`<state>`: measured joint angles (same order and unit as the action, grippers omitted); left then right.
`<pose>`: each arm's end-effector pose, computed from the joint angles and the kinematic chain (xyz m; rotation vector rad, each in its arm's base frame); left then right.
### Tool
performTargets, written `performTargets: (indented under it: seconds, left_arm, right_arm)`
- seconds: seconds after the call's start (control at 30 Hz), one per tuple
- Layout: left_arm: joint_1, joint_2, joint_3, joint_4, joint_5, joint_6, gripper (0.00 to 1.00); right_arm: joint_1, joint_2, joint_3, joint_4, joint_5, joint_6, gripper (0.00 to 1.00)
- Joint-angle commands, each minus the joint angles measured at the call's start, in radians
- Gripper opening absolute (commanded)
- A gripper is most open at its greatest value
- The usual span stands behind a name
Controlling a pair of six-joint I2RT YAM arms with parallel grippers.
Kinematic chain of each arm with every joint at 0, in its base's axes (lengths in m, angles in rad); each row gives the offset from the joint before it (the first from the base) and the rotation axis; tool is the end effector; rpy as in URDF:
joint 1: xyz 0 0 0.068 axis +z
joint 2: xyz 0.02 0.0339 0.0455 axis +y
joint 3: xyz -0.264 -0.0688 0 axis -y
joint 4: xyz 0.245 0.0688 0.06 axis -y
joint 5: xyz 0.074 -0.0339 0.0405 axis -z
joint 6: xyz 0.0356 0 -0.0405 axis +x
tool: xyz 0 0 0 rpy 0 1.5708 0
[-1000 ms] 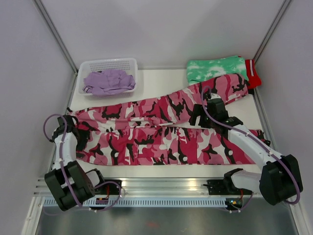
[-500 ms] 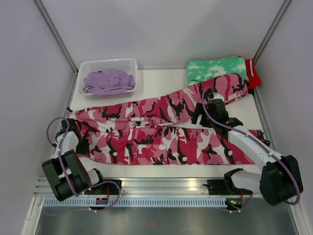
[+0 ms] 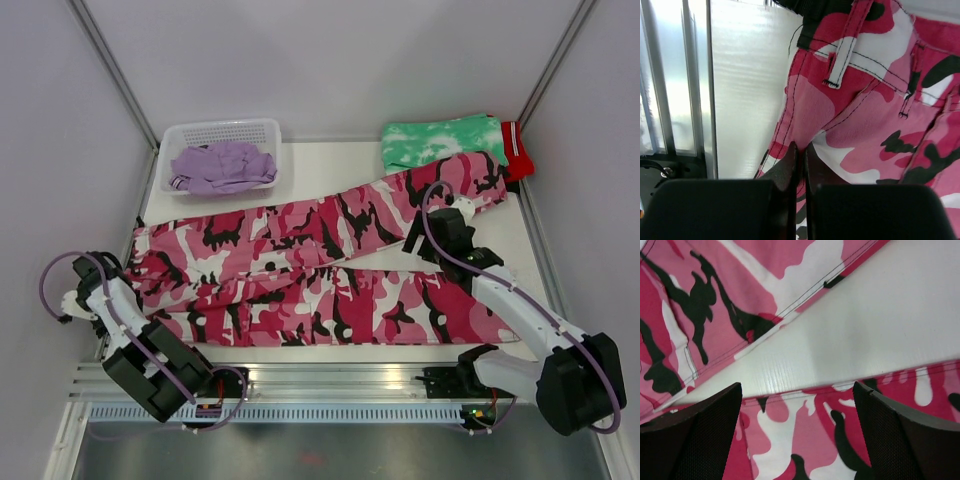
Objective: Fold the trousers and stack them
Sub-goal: Flatten the trousers out
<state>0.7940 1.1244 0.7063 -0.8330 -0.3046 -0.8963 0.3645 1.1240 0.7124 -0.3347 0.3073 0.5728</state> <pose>0.1243 0.1417 0.2045 -2.1257 1.7938 0.4033 0.2222 0.0733 0.2353 0.3894 2.2447 0.1349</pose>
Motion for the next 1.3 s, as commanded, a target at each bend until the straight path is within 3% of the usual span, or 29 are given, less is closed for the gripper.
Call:
performTargets:
  seconds: [0.0,0.03,0.1,0.17,0.2,0.23,0.27,0.3,0.5,0.6,0.67,0.77,0.9,1.27]
  left_arm:
    - [0.039,0.032,0.073,-0.006,-0.049,0.068,0.02]
    - [0.039,0.040,0.078,0.006,-0.021,0.115,0.04]
    - [0.037,0.037,0.068,0.061,0.101,0.164,0.20]
    - [0.036,0.005,0.053,0.098,0.198,0.212,0.43]
    - [0.027,-0.049,0.056,0.103,0.219,0.220,0.68]
    - [0.014,-0.078,0.064,0.109,0.232,0.236,0.83]
    - [-0.002,-0.107,0.074,0.103,0.231,0.237,0.95]
    - [-0.059,-0.150,0.106,0.078,0.207,0.234,1.00]
    - [-0.312,-0.256,0.232,0.127,0.203,0.256,1.00]
    - [-0.374,-0.216,0.268,0.196,0.373,0.354,1.00]
    - [-0.430,-0.155,0.274,0.254,0.435,0.382,0.99]
    - [-0.635,-0.054,0.283,0.268,0.389,0.419,0.97]
    - [-0.780,0.070,0.277,0.261,0.277,0.438,0.93]
    - [-0.834,0.064,0.187,0.295,0.263,0.427,0.91]
  right_arm:
    - [-0.004,0.020,0.067,0.000,0.085,0.055,0.98]
    - [-0.027,0.032,0.094,-0.009,0.099,0.061,0.98]
    - [-0.067,0.088,0.130,-0.017,0.107,0.041,0.98]
    - [-0.166,0.154,0.195,-0.013,0.055,0.030,0.98]
    - [-0.236,0.175,0.217,-0.006,0.017,0.029,0.98]
    - [-0.260,0.195,0.257,0.000,-0.014,0.027,0.98]
    - [-0.271,0.223,0.272,0.011,-0.026,0.019,0.98]
    - [-0.275,0.233,0.283,0.025,-0.019,0.004,0.98]
    - [-0.274,0.224,0.274,-0.006,-0.034,-0.064,0.98]
    - [-0.297,0.204,0.196,0.020,0.073,-0.091,0.98]
    - [-0.344,0.217,0.188,0.043,0.063,-0.091,0.98]
    - [-0.459,0.266,0.197,0.127,-0.037,-0.068,0.98]
    - [-0.506,0.365,0.251,0.219,-0.051,-0.097,0.98]
    - [-0.657,0.603,0.305,0.577,-0.237,-0.028,0.93]
